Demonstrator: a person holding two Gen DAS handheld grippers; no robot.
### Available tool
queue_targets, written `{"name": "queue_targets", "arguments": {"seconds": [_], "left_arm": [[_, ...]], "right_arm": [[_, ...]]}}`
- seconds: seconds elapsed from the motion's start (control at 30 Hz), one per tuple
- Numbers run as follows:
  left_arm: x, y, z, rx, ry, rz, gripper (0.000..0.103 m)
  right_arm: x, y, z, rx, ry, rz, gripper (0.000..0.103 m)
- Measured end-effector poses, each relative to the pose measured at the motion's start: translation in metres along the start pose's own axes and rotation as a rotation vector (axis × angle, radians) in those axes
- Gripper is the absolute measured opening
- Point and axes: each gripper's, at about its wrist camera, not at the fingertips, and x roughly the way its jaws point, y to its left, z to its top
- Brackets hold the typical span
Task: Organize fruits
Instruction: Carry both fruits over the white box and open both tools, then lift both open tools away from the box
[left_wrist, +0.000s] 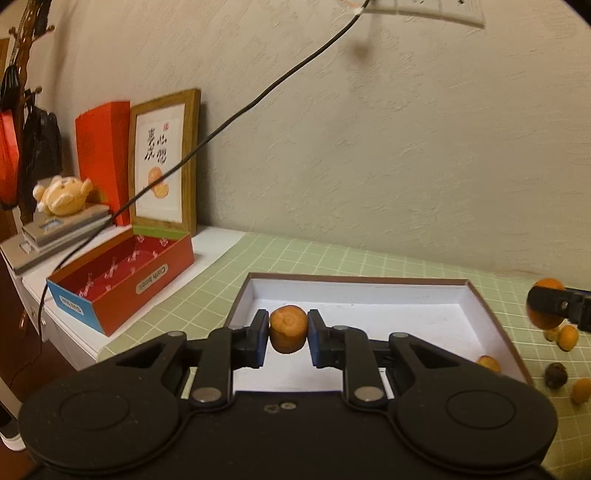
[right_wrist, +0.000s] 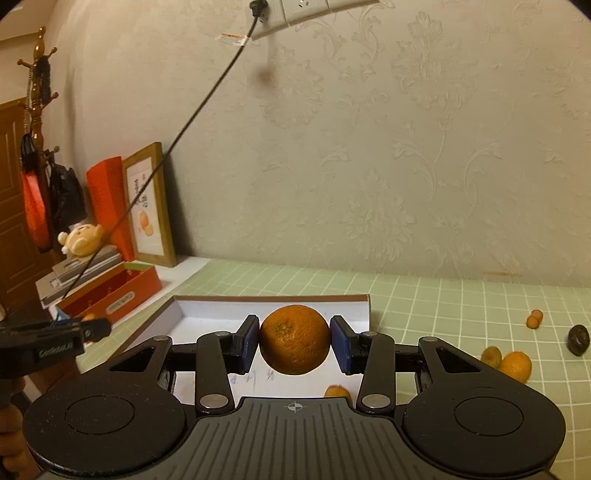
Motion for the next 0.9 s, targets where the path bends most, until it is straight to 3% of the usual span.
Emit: {"name": "queue_targets", "arguments": {"seconds": [0.63,0.67,0.7,0.73,0.77,0.8,0.9], "left_arm": [[0.082,0.013,-0.007,0.012,0.129,0.021,0.014],[0.086,0.012,-0.007,0.019,0.14,0.027,0.025],[0.089,0.012,-0.008,0.02,0.154,0.037,0.041],[0.09,0.013,-0.009,0.011,0.164,0.04,0.053],[0.09,0.013,-0.008,-0.001,0.161,0.046,0.078],[0.087,0.013,-0.005,-0.007,0.145,0.063,0.09],[0.061,0.012,0.016,-0.022,0.042,0.064,0.097]], "right_arm": [[0.086,-0.02,-0.017,0.01,0.109,-0.104,0.043],[0.089,-0.02,-0.017,0.007,0.114,-0.111,0.043],[0.092,-0.019,-0.016,0.005,0.115,-0.122,0.058],[0.094,-0.019,-0.016,0.0,0.11,-0.127,0.089],[0.093,-0.019,-0.015,-0.001,0.091,-0.129,0.096],[0.087,-0.018,-0.013,-0.001,0.046,-0.146,0.098],[0.06,-0.019,0.002,0.029,-0.065,-0.167,0.102]]}}
